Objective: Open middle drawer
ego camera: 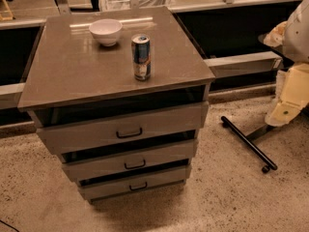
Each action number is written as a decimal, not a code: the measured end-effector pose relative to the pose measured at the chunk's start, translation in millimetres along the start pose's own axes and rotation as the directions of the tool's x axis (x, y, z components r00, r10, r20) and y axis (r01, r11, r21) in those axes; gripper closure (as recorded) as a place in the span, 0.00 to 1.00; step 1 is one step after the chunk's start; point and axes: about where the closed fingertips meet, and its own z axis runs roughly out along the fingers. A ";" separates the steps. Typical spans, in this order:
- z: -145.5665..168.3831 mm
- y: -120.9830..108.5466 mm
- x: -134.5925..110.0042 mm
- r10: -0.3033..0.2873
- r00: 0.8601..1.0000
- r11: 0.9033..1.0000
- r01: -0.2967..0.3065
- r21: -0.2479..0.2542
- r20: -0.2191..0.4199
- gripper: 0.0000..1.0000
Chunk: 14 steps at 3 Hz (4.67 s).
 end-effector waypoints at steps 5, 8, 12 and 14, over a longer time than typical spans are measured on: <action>153.4 59.0 39.3 0.227 0.953 0.924 -0.146 -0.353 0.202 0.00; 342.2 66.7 7.3 0.258 0.844 0.928 -0.081 -0.363 0.470 0.00; 445.1 99.1 -17.0 0.039 0.776 0.992 0.045 -0.118 0.629 0.00; 474.5 102.0 -9.4 0.011 0.759 0.991 0.078 -0.108 0.651 0.00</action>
Offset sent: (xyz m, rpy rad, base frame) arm -0.0153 -0.0199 -0.1920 0.3166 0.1446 0.0288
